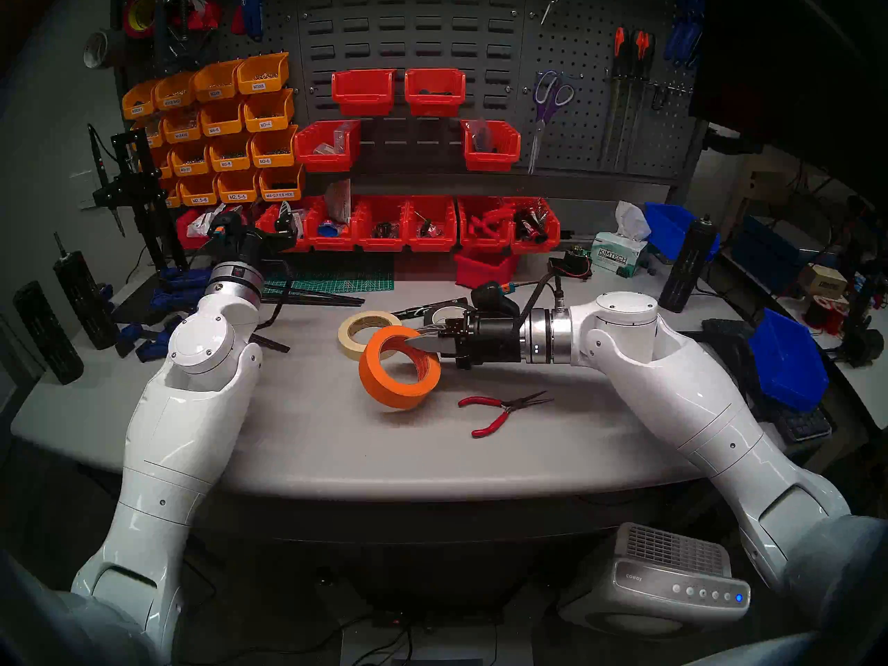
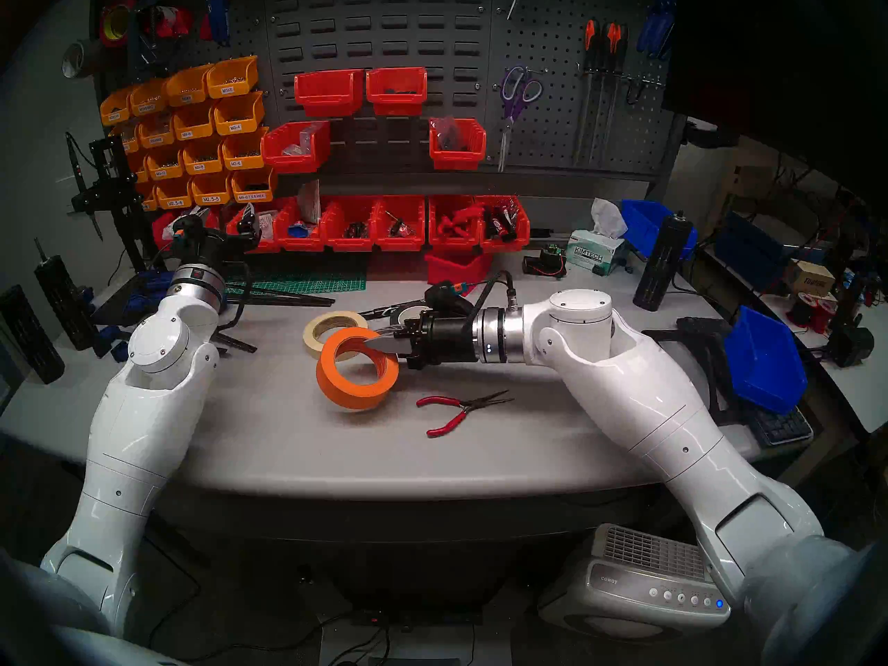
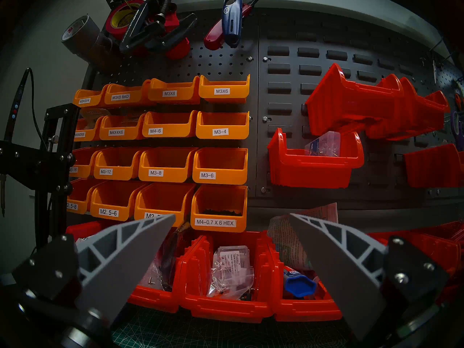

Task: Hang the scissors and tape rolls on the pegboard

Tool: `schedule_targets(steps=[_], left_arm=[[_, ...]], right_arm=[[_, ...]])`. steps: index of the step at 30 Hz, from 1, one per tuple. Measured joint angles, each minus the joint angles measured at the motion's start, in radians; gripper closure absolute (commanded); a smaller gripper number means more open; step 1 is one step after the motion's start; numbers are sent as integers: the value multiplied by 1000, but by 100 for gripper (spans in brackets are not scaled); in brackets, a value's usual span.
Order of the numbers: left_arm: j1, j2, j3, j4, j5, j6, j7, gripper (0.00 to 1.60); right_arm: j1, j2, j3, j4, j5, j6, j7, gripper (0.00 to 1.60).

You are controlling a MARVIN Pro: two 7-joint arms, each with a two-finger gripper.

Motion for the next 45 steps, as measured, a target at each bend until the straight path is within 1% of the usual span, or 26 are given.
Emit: schedule_targets(steps=[11,21,29,39,44,45], left_arm=[[0,0,0,0,0,0,0,0],[0,0,0,0,0,0,0,0],[0,0,0,0,0,0,0,0],[0,0,0,0,0,0,0,0],[0,0,0,0,0,0,0,0],[0,0,0,0,0,0,0,0]], right_arm=[[-40,-34,37,13,1,-142,-38,160],[-69,-78,69,27,-3,-293,-75,160],[-86,-106,79,42,-17,-393,-92,160],[-98,-143,85,61,-89,-546,-120,160],[-101,-159,91,72,-114,-598,-137,160],[-101,-165,93,78,-127,-625,-144,160]])
